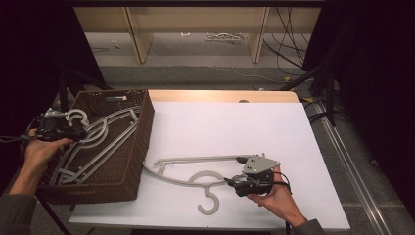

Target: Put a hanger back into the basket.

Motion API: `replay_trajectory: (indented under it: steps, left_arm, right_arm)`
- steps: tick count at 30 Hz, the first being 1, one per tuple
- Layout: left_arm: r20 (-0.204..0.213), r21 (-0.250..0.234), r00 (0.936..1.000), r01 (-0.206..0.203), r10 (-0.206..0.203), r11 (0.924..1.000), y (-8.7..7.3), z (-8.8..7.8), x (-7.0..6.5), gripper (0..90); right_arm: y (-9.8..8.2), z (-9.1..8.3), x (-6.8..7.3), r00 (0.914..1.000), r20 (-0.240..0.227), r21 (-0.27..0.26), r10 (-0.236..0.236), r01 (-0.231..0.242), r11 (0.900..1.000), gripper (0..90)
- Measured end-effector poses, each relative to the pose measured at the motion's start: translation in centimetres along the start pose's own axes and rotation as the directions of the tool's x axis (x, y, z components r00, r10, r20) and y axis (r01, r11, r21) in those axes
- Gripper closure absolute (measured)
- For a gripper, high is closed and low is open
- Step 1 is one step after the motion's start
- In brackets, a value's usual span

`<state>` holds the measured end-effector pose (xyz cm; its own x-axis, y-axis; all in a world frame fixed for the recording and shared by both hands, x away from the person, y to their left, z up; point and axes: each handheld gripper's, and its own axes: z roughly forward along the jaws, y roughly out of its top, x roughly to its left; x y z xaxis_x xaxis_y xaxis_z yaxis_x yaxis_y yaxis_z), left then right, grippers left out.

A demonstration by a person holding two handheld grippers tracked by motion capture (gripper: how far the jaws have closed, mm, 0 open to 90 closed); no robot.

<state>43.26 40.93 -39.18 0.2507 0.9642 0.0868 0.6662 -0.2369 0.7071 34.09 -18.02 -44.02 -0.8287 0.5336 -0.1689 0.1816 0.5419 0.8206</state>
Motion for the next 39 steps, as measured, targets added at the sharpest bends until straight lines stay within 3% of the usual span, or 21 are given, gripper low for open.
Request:
replay_trajectory:
  steps: [5, 9, 10, 13, 17, 23, 27, 30, 32, 33, 35, 39]
  left_arm:
    - [0.031, -0.072, 0.9992, 0.028, -0.026, 0.9970, 0.4, -1.7, -1.3, 37.6]
    - [0.077, -0.153, 0.9945, 0.082, -0.071, 0.9848, 0.4, -2.9, -2.8, 33.9]
    - [0.083, -0.167, 0.9949, 0.071, -0.057, 0.9835, 0.4, -3.2, -3.2, 33.6]
    - [0.108, -0.215, 0.9921, 0.086, -0.063, 0.9728, 0.4, -4.0, -4.7, 31.4]
    - [0.153, -0.259, 0.9880, 0.059, -0.019, 0.9640, 0.7, -5.3, -6.9, 26.8]
    - [0.244, -0.334, 0.9693, 0.055, 0.030, 0.9408, 0.9, -6.5, -10.6, 20.4]
    - [0.293, -0.384, 0.9524, 0.036, 0.085, 0.9226, 1.0, -6.9, -13.0, 21.7]
    - [0.322, -0.406, 0.9397, 0.028, 0.114, 0.9134, 1.1, -6.9, -14.7, 21.4]
    - [0.353, -0.425, 0.9251, 0.026, 0.139, 0.9048, 1.2, -6.8, -15.7, 19.9]
    - [0.358, -0.434, 0.9193, 0.009, 0.164, 0.9007, 1.2, -6.7, -16.0, 19.0]
    - [0.361, -0.447, 0.9162, 0.007, 0.173, 0.8947, 1.1, -6.6, -16.8, 16.9]
    - [0.386, -0.479, 0.8992, 0.004, 0.206, 0.8777, 0.8, -6.3, -18.3, 16.6]
  right_arm:
    - [0.0, -0.1, 0.0, 1.0000, 0.000, 0.001, 0.001, -0.001, 1.000, 24.7]
    - [0.0, -0.1, 0.0, 1.0000, 0.002, -0.007, 0.004, -0.004, 1.000, 24.6]
    - [0.0, -0.1, 0.0, 1.0000, 0.003, -0.007, 0.004, -0.004, 1.000, 24.5]
    - [0.1, -0.1, 0.0, 1.0000, 0.007, -0.009, 0.005, -0.005, 1.000, 24.4]
    - [0.1, -0.1, 0.0, 0.9999, 0.009, -0.012, 0.007, -0.007, 1.000, 24.2]
    - [0.1, -0.1, 0.0, 0.9999, 0.010, -0.014, 0.009, -0.009, 1.000, 24.2]
    - [0.1, -0.1, 0.0, 0.9999, 0.009, -0.014, 0.010, -0.010, 1.000, 24.1]
    - [0.1, -0.1, 0.0, 0.9999, 0.009, -0.014, 0.010, -0.010, 1.000, 24.1]
    - [0.1, -0.2, 0.0, 0.9999, 0.006, -0.008, 0.013, -0.013, 1.000, 24.0]
    - [0.0, -0.2, 0.0, 0.9999, 0.006, -0.007, 0.011, -0.011, 1.000, 24.0]
    - [0.0, -0.2, 0.0, 0.9998, 0.011, -0.013, 0.015, -0.015, 1.000, 23.9]
    - [0.0, -0.3, 0.0, 0.9998, 0.007, -0.011, 0.016, -0.016, 1.000, 23.9]
